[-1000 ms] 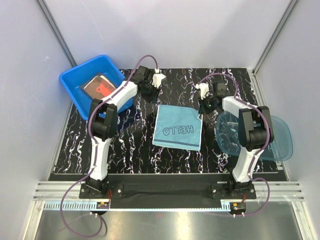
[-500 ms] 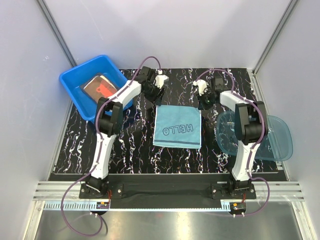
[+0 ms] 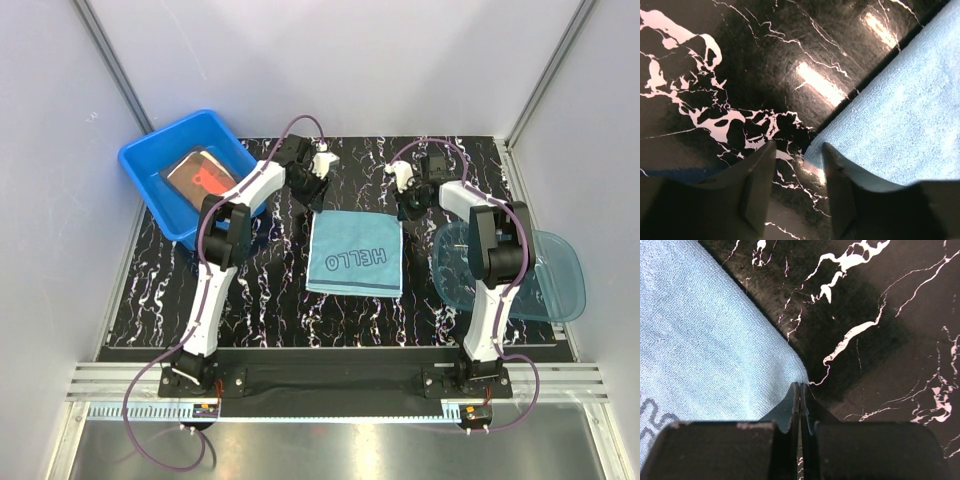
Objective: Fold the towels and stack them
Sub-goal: Fold the towel
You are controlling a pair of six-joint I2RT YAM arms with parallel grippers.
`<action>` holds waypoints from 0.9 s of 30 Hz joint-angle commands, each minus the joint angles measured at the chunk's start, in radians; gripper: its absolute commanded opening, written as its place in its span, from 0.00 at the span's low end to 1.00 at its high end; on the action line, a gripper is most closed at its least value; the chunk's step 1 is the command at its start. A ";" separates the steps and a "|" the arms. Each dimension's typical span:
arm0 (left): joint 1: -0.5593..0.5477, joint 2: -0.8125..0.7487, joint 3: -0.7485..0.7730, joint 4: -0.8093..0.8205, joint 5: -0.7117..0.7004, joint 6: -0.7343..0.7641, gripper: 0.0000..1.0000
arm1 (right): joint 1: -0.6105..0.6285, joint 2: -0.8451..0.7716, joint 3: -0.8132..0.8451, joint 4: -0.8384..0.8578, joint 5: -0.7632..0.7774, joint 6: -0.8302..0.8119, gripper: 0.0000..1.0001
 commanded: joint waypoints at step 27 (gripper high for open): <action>-0.011 -0.102 -0.022 -0.069 -0.073 0.041 0.00 | -0.006 -0.029 0.019 0.083 -0.003 -0.009 0.00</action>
